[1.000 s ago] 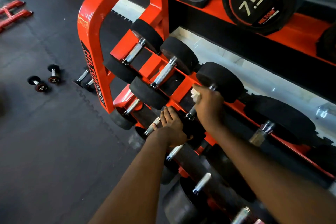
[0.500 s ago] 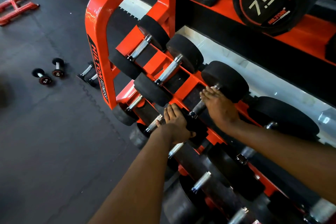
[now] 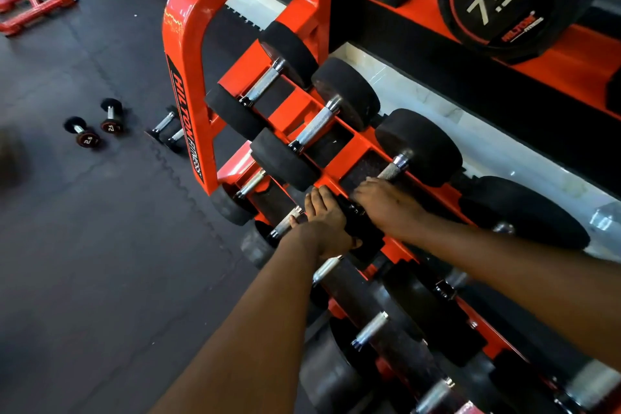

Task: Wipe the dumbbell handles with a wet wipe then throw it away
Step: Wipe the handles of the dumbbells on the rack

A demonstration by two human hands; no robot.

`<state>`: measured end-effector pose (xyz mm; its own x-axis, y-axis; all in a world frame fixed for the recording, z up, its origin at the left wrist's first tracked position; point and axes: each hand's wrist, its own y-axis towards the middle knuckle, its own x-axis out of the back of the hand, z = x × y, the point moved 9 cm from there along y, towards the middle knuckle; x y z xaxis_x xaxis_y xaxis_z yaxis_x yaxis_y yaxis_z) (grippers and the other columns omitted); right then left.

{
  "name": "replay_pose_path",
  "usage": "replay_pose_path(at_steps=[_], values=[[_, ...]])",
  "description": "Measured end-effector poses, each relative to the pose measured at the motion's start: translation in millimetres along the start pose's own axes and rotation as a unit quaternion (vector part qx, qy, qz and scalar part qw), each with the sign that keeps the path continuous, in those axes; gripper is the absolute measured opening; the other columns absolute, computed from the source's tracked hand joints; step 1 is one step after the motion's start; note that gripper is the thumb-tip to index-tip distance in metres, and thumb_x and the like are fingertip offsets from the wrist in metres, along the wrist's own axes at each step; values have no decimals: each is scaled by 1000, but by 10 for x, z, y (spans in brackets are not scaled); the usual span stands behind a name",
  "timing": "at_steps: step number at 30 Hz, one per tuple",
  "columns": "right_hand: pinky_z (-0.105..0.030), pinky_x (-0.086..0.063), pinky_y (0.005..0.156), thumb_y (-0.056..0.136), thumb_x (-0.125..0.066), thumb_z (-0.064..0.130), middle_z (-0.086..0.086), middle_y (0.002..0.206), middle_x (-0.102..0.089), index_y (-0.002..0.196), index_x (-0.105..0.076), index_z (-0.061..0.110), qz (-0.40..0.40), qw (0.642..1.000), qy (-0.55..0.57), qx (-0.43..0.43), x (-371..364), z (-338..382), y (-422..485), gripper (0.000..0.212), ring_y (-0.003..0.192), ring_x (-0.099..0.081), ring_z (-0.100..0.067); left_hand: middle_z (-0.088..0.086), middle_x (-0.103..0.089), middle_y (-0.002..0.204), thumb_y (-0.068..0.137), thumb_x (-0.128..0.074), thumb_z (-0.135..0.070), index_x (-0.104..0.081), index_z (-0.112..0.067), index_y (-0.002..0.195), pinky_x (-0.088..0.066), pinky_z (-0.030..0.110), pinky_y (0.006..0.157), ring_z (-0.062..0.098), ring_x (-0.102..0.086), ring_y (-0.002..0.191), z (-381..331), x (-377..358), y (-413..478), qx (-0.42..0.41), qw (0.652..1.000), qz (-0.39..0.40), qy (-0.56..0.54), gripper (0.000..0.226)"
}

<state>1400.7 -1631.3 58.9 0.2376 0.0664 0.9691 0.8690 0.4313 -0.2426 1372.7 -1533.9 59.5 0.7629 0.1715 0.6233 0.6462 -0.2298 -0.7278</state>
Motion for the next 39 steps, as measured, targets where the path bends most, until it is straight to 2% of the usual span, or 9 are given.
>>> replay_pose_path(at_steps=[6,12,16,24,27,29,32,35,39], values=[[-35,-29,114,91,-51,15,-5,117,-63,113,-63,17,-19,983,-91,-159,205,-463,-33,25,117,-54,-22,11,35,161,91,-71,-43,33,-7,150,4,64,120,29,27,151,-6,-23,14,-11,1000,6,3,125],[-35,-27,113,97,-36,13,-4,120,-64,119,-62,17,-2,1000,3,-14,138,-91,-47,34,117,-56,-23,12,33,162,89,-73,-43,32,-5,151,3,65,119,29,26,151,-16,-10,7,-13,1000,-1,13,128],[-31,-16,120,92,-32,13,-2,126,-61,127,-59,17,-76,988,-55,-122,226,-526,-86,44,126,-50,-20,12,35,162,90,-72,-44,33,-5,150,5,64,119,28,27,151,-21,4,3,-16,1000,-7,9,128],[-38,-46,103,84,-46,5,-3,121,-67,119,-67,20,-79,990,91,-72,45,-167,-84,43,120,-58,-23,7,22,167,82,-76,-54,24,-9,156,8,63,119,23,18,155,64,-11,11,-31,998,-39,24,133],[-40,-55,85,77,-53,6,2,103,-72,107,-72,27,-94,973,177,-118,147,-273,-31,41,101,-66,-20,7,-18,163,75,-76,-64,-12,-9,157,-14,56,121,26,-18,152,140,193,35,-79,989,-126,21,117],[-32,-56,83,76,-56,-1,4,99,-74,106,-74,27,-146,936,287,-145,262,-378,15,44,94,-68,-13,7,-44,138,77,-76,-60,-42,-11,137,-38,46,109,27,-41,132,216,474,8,-105,969,-220,-49,84],[-18,-50,82,80,-54,-12,0,100,-74,108,-75,18,-242,873,370,-208,436,-496,98,46,91,-67,-11,9,-53,117,73,-83,-42,-55,-10,115,-46,48,93,31,-46,114,417,1052,-31,-115,902,-411,-61,60],[-18,-51,83,81,-52,-13,-2,102,-74,108,-75,14,-291,849,385,-214,580,-451,365,45,93,-67,-12,14,-40,146,64,-90,-46,-45,-7,137,-30,51,117,37,-30,141,617,1468,221,-79,896,-436,-35,94],[-3,-42,84,76,-51,-16,-6,103,-74,106,-75,6,-334,855,365,-155,813,-232,849,45,93,-66,-8,14,6,169,51,-94,-57,7,-3,159,4,50,126,29,12,155,909,1568,750,15,965,-257,-56,157]])
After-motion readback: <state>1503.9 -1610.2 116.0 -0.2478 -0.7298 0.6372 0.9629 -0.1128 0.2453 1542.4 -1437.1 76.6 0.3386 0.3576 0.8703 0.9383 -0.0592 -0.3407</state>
